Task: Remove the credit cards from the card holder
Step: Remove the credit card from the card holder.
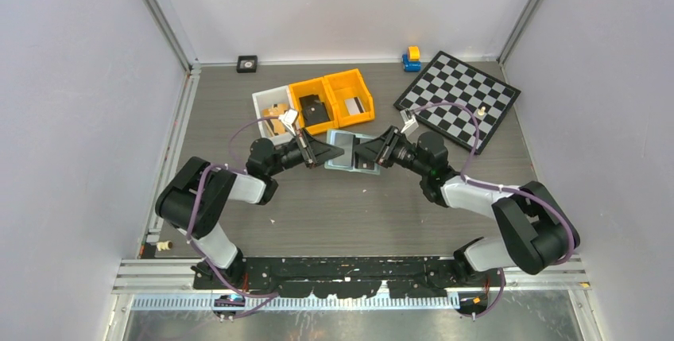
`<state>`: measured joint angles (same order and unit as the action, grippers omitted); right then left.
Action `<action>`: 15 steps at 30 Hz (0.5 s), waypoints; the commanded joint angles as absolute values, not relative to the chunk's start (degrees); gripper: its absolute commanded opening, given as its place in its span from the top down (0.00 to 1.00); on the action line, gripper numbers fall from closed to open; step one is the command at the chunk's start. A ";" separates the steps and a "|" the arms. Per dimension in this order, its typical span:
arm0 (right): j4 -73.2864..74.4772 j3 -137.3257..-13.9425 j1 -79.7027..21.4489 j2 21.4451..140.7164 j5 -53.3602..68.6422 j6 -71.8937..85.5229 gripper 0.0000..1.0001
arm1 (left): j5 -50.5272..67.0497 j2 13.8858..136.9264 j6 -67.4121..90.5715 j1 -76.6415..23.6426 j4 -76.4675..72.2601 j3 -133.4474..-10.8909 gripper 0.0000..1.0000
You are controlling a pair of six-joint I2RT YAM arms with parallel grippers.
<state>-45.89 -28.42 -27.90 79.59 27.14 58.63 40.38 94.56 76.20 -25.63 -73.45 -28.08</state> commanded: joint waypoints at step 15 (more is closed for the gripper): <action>-52.92 -25.21 -26.39 72.09 27.56 59.59 0.72 | 42.51 93.12 78.36 -24.86 -81.83 -29.09 0.98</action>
<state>-48.93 -25.36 -26.52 73.43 26.92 59.94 41.74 94.98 78.13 -25.06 -77.25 -28.08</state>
